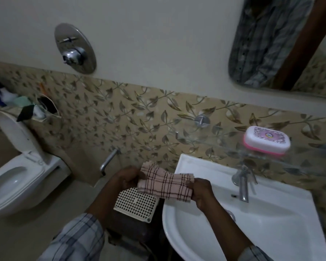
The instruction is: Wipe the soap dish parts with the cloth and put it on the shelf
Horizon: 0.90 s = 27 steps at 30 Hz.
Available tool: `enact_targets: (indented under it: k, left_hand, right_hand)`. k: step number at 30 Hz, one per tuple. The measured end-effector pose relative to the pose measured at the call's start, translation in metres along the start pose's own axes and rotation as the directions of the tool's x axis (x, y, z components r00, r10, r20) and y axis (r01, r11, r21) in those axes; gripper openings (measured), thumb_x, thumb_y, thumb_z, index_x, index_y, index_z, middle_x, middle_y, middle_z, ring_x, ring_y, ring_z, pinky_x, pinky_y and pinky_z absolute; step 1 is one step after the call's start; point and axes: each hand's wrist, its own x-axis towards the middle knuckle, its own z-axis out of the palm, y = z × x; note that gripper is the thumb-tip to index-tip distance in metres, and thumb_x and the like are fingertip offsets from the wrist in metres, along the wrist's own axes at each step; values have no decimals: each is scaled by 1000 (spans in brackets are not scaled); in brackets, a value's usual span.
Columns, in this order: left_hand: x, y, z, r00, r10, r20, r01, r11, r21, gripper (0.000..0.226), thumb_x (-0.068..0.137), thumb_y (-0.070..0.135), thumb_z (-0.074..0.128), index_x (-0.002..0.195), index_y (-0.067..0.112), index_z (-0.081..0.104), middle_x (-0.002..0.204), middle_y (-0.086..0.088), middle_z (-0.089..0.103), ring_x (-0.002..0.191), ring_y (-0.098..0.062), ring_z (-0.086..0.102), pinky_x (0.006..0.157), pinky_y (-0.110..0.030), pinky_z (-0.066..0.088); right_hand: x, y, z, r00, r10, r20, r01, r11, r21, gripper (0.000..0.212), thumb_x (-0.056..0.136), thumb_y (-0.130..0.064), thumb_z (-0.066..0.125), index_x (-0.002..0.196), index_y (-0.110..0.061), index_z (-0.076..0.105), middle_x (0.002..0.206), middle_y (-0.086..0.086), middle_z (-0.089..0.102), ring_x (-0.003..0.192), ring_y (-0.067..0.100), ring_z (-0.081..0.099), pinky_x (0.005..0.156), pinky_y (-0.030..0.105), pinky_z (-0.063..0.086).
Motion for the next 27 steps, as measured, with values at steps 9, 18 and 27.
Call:
enact_targets:
  k: [9,18,27]
  left_hand:
    - [44,-44,-102,923,219,-316,-137,955,263,32,91,-11,52,119,-6,65,114,-30,69,94,-33,69,75,-36,57]
    - [120,-154,-131,836,339,-431,-171,908,381,26,85,-14,55,99,0,72,93,-19,72,89,-23,64,76,-32,49]
    - [191,-191,-131,819,342,-461,-126,890,438,26,91,-4,54,112,-6,69,108,-28,71,103,-39,68,91,-44,55]
  right_hand:
    - [37,81,146,977,-209,-48,174,903,-392,49,97,-6,44,145,-13,40,148,11,45,131,31,46,108,36,38]
    - [98,173,187,991,-58,-121,4,914,-406,40,90,3,49,131,0,50,130,20,56,116,32,55,90,28,43]
    - [151,216,199,982,48,-184,-116,919,-377,43,96,2,44,139,6,40,137,27,50,123,37,53,96,34,46]
